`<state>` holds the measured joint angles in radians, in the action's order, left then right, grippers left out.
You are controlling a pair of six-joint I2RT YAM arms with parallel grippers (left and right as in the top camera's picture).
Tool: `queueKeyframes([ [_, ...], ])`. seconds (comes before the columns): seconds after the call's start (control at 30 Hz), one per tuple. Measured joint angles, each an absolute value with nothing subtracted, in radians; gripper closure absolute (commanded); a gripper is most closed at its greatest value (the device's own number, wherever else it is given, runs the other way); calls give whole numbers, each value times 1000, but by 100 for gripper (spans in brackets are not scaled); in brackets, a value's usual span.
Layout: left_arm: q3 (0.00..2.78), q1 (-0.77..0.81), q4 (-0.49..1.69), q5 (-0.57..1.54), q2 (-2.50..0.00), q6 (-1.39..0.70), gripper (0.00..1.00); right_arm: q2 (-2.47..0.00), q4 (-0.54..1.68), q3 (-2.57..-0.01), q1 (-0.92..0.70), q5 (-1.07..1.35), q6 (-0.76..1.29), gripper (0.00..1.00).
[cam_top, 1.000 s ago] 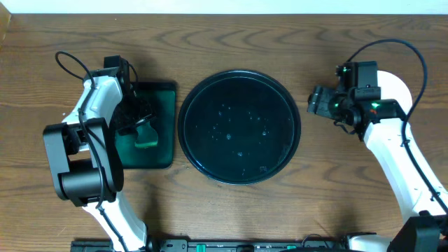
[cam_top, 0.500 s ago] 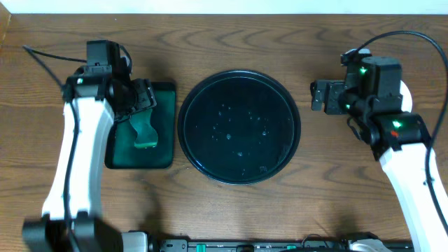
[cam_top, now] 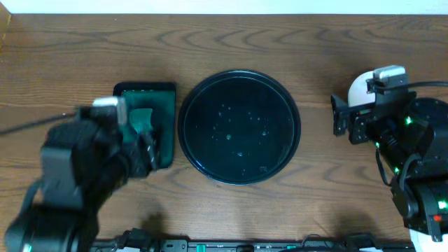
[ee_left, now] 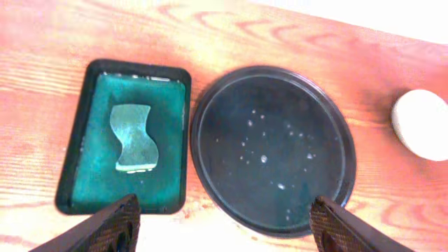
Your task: Clean dirty plates on tray and stack at the side
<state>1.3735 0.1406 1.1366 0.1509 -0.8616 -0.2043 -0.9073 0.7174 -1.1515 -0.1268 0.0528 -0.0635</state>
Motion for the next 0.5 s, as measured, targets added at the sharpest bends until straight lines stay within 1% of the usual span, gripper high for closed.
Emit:
queueKeyframes([
  [0.2, 1375, 141, 1219, 150, -651, -204, 18, -892, 794, -1151, -127, 52, -63, 1],
  [0.5, 1377, 141, 1349, 150, -381, -204, 18, -897, 836, -1151, -127, 52, 0, 1],
])
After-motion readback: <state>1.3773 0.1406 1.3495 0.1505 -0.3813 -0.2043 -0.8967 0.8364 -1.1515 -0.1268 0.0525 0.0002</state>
